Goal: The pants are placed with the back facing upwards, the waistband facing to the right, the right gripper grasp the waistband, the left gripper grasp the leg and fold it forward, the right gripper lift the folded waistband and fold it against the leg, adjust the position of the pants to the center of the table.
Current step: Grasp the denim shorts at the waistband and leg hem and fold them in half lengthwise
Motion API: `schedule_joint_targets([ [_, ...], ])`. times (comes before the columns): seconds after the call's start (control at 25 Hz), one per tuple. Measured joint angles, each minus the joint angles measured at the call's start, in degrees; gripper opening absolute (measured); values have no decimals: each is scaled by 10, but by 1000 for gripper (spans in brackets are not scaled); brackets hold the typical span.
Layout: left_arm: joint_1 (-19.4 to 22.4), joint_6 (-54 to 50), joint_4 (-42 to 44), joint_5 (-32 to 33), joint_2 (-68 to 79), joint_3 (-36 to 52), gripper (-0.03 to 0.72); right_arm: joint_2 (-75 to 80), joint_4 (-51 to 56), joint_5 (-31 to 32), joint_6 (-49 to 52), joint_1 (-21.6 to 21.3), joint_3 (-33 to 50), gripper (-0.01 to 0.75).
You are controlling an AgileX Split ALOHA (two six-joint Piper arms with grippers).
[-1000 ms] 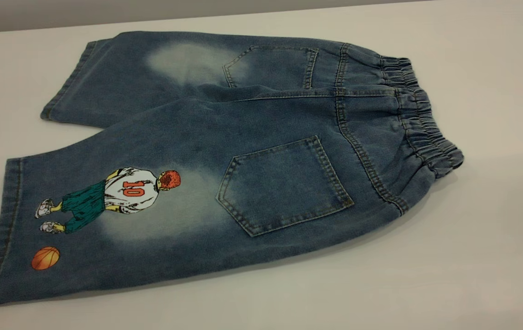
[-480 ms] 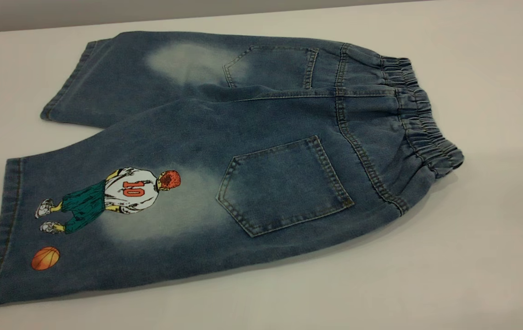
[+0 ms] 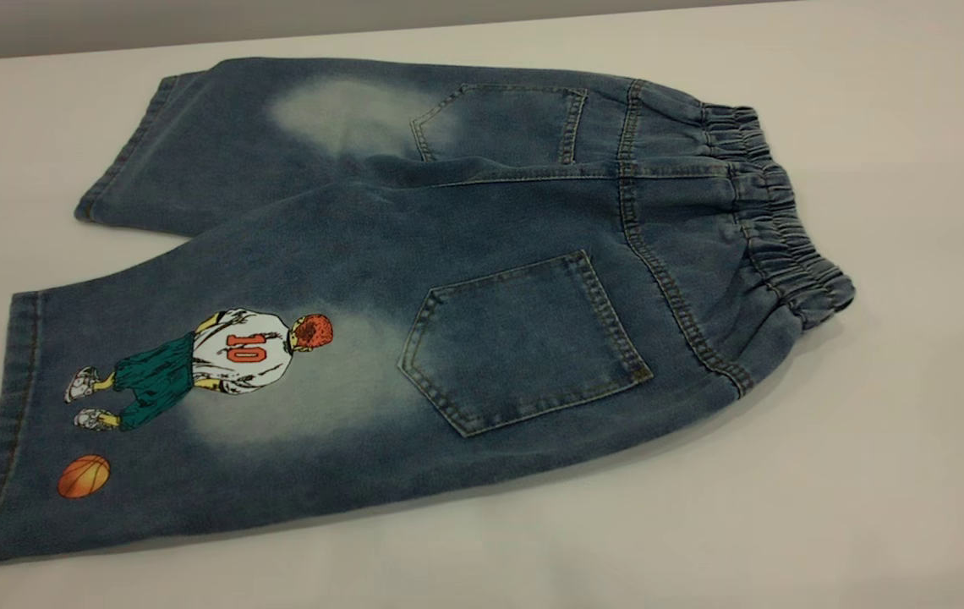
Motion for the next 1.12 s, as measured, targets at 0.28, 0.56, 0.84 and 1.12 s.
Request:
schedule_joint_targets([
  [0.28, 0, 30, -83, -122, 143, 0, 538, 149, 68, -29, -61, 0, -66, 573],
  [0.56, 0, 108, -159, -237, 285, 0, 538, 283, 193, -17, -149, 0, -66, 575],
  [0.84, 0, 144, -180, -273, 371, 0, 538, 421, 346, 54, -284, 0, -66, 575],
  [1.12, 0, 146, -180, -284, 370, 0, 538, 555, 495, 115, -431, -2, -66, 575],
])
